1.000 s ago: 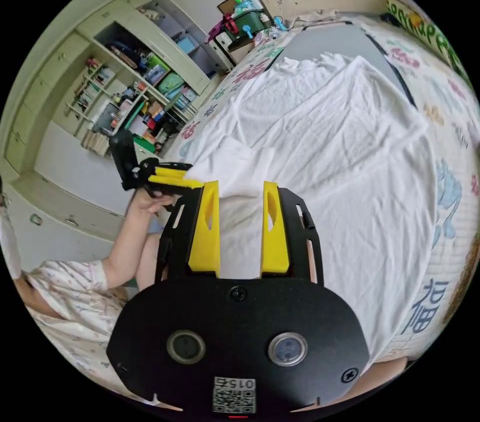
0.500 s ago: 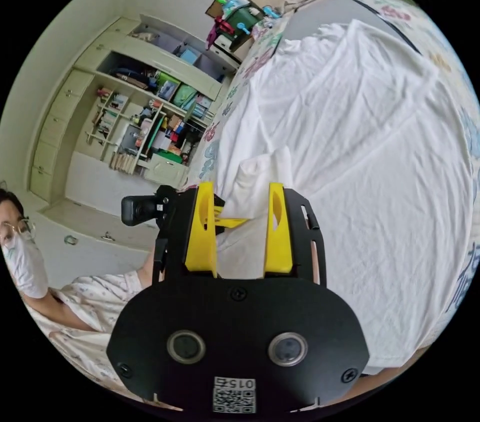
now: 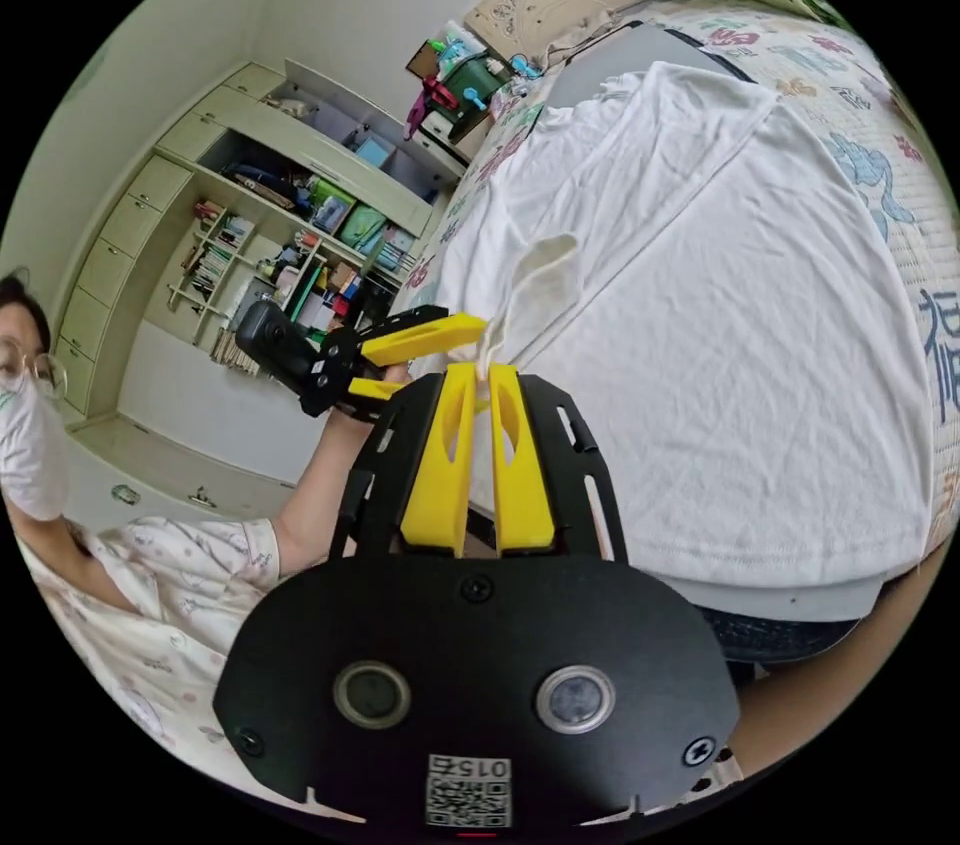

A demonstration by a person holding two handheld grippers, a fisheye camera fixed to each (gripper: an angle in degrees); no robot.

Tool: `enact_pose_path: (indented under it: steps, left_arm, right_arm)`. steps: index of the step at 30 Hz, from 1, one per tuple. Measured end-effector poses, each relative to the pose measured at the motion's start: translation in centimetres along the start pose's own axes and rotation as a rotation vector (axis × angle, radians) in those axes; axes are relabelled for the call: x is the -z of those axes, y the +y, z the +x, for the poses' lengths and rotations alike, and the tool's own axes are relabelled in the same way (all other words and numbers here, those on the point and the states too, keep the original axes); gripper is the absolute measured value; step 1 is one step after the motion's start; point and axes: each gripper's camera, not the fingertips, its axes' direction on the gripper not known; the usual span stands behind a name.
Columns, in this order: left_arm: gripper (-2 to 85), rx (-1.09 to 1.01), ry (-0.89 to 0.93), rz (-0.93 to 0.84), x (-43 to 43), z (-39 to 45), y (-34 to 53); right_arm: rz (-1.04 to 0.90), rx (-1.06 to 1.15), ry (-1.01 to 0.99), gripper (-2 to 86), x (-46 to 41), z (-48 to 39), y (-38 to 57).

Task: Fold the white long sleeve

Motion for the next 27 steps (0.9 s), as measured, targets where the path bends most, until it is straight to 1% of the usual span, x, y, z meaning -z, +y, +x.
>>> enact_pose_path:
  steps: [1, 2, 4, 5, 7, 9, 12, 14, 16, 17, 18, 20, 22, 24, 27]
  left_arm:
    - [8.9, -0.023, -0.021, -0.023, 0.0, 0.5, 0.0]
    - [5.8, -0.035, -0.005, -0.037, 0.1, 0.4, 0.4]
    - [2.1, -0.03, 0.031, -0.065, 0.6, -0.4, 1.2]
    - [1.4, -0.017, 0.04, -0.052, 1.5, -1.0, 1.8]
    - [0.6, -0.009, 0.026, 0.006, 3.8, -1.4, 2.7]
    - [0.3, -0.008, 0.011, 0.047, 5.7, -1.5, 3.6]
    - [0.1, -0.027, 0.004, 0.03, 7.1, -1.3, 4.2]
    - [0.3, -0.054, -0.019, 0.017, 7.9, -0.9, 4.2]
    - [0.7, -0.075, -0.037, 0.012, 8.5, -0.7, 4.1]
    - [1.3, -0.086, -0.044, 0.008, 8.9, -0.7, 4.0]
    - [1.6, -0.089, -0.044, 0.005, 9.1, -0.8, 3.9]
    - [5.5, -0.074, -0.041, 0.008, 10.4, -1.9, 3.8]
    - [7.8, -0.054, -0.038, 0.024, 12.0, -3.3, 4.1]
    - [8.1, -0.021, -0.05, 0.066, 14.3, -5.1, 5.0]
    - [7.0, 0.04, -0.001, 0.107, 17.2, -8.6, 6.6]
  right_arm:
    - [-0.006, 0.029, -0.007, 4.0, 0.3, 0.2, 0.8]
    - [-0.021, -0.002, -0.02, 5.3, 0.6, 1.2, 1.4]
    - [-0.01, -0.078, -0.079, 7.9, 1.4, 3.1, 2.2]
    - [-0.002, -0.143, -0.118, 10.1, 1.9, 4.4, 2.7]
    - [-0.009, -0.206, -0.178, 12.1, 2.3, 5.8, 3.0]
    - [-0.008, -0.224, -0.227, 13.4, 2.5, 6.2, 2.9]
    - [0.044, -0.276, -0.298, 15.7, 3.1, 6.8, 2.2]
    - [0.121, -0.325, -0.37, 16.4, 3.7, 7.7, 2.1]
    - [0.086, -0.316, -0.336, 14.2, 3.4, 7.7, 1.9]
    - [0.053, -0.294, -0.28, 9.7, 3.3, 7.5, 1.7]
    - [0.048, -0.281, -0.26, 7.4, 3.4, 7.3, 1.7]
    - [0.097, -0.267, -0.241, 1.4, 4.7, 7.2, 1.8]
    - [0.15, -0.271, -0.226, 0.5, 6.3, 7.5, 2.3]
    - [0.207, -0.275, -0.203, 0.1, 8.1, 7.8, 2.9]
    - [0.211, -0.261, -0.096, -0.2, 9.8, 8.0, 3.9]
